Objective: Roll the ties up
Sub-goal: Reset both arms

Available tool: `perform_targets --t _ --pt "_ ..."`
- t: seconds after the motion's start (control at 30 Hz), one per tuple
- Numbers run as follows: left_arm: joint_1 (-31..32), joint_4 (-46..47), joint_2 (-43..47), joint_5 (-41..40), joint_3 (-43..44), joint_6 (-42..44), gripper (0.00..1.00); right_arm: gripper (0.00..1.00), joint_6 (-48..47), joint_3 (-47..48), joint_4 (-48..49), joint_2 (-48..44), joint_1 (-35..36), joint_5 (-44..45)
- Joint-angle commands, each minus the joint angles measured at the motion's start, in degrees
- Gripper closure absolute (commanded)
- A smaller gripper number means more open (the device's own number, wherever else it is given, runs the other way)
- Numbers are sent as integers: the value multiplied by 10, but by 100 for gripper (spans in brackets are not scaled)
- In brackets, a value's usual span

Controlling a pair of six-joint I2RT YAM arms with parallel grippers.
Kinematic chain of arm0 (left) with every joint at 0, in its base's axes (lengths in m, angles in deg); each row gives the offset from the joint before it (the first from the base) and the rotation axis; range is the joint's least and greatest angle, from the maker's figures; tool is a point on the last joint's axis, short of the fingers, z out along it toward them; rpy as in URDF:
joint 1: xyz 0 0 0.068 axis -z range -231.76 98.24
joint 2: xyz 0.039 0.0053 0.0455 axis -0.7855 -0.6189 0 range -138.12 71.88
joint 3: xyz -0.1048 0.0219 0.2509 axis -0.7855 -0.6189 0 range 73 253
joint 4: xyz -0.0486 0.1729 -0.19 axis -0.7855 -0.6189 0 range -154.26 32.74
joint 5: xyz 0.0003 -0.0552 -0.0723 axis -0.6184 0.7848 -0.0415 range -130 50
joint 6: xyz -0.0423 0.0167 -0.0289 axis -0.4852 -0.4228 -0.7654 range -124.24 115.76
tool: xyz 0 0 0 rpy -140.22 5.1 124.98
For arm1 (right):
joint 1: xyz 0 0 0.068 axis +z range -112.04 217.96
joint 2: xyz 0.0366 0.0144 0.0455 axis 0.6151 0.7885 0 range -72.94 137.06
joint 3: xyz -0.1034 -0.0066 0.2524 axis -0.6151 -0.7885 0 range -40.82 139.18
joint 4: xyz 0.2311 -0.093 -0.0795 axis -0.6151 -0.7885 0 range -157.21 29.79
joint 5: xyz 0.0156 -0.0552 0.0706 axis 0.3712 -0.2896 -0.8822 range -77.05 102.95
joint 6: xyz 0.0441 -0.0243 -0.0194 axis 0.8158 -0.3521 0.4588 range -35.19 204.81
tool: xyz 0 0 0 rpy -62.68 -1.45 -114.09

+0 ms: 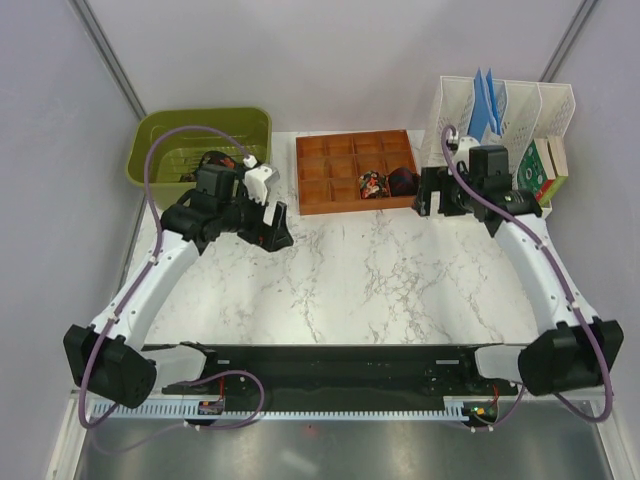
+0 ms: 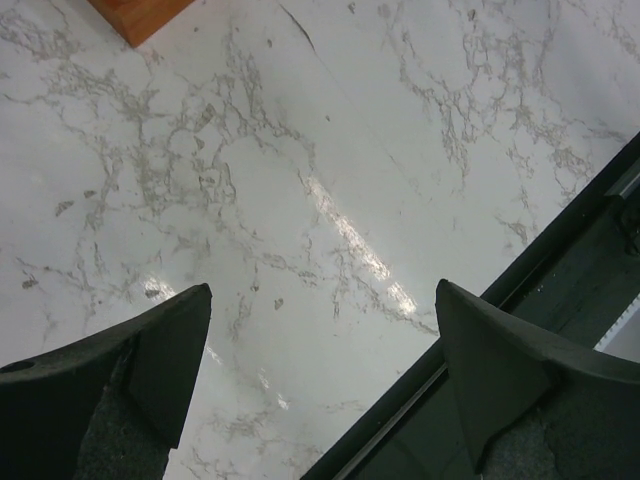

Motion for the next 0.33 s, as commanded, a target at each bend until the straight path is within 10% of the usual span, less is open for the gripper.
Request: perform_targets --t 0.0,0.3 --pt "-14 -20 56 7 -51 -21 0 2 -10 -92 1 -93 2 -2" --pt "-21 -30 109 -15 -78 -7 0 2 0 -141 4 -163 -2 1"
